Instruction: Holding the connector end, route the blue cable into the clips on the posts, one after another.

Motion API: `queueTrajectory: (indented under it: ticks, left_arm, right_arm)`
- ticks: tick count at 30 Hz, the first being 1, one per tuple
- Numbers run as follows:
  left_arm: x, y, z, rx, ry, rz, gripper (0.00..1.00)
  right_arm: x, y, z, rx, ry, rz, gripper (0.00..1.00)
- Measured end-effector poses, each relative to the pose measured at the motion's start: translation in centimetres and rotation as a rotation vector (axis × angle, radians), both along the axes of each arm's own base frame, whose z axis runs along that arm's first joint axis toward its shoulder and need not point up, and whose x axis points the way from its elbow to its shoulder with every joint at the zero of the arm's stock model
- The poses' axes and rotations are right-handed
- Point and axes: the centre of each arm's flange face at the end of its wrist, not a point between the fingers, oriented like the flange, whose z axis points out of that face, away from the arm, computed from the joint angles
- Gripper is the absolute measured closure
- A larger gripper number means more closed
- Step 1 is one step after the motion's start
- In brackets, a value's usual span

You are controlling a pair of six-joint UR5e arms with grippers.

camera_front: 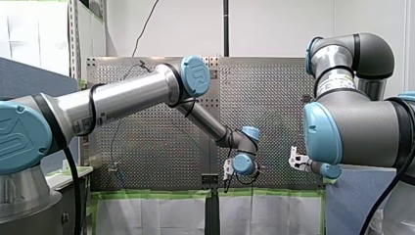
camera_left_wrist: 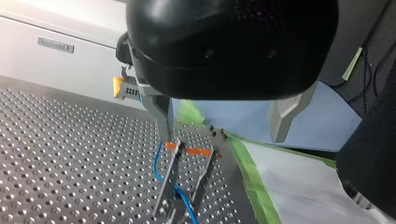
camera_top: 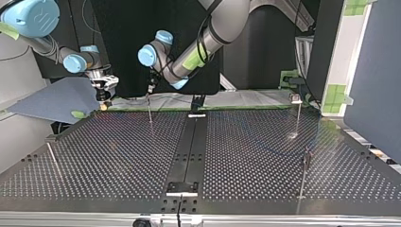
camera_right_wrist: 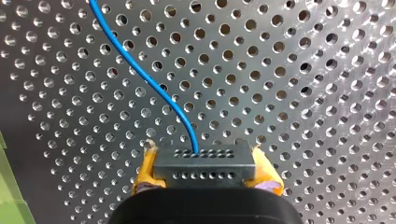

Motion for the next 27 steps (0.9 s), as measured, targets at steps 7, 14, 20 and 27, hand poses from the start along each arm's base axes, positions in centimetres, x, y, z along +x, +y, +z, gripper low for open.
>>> queueTrajectory:
  ticks: [7,14,20,27]
  left_arm:
    - [-0.8,-0.1,2.2,-0.031,-0.037,0.012,0.01]
    - [-0.2,1.1,5.2,-0.104,-0.076,0.068,0.01]
    - [1.2,3.1,7.4,-0.168,-0.078,0.115,0.01]
    - [0.4,5.4,9.4,-0.116,-0.060,0.175,0.01]
  right_arm:
    - [0.0,0.0,0.0,-0.001,0.001,0.001,1.00]
    - [0.0,0.0,0.0,-0.001,0.002,0.000,1.00]
    - [0.0,-0.1,0.0,-0.003,0.000,0.000,1.00]
    - [0.0,0.0,0.0,-0.002,0.000,0.000,1.00]
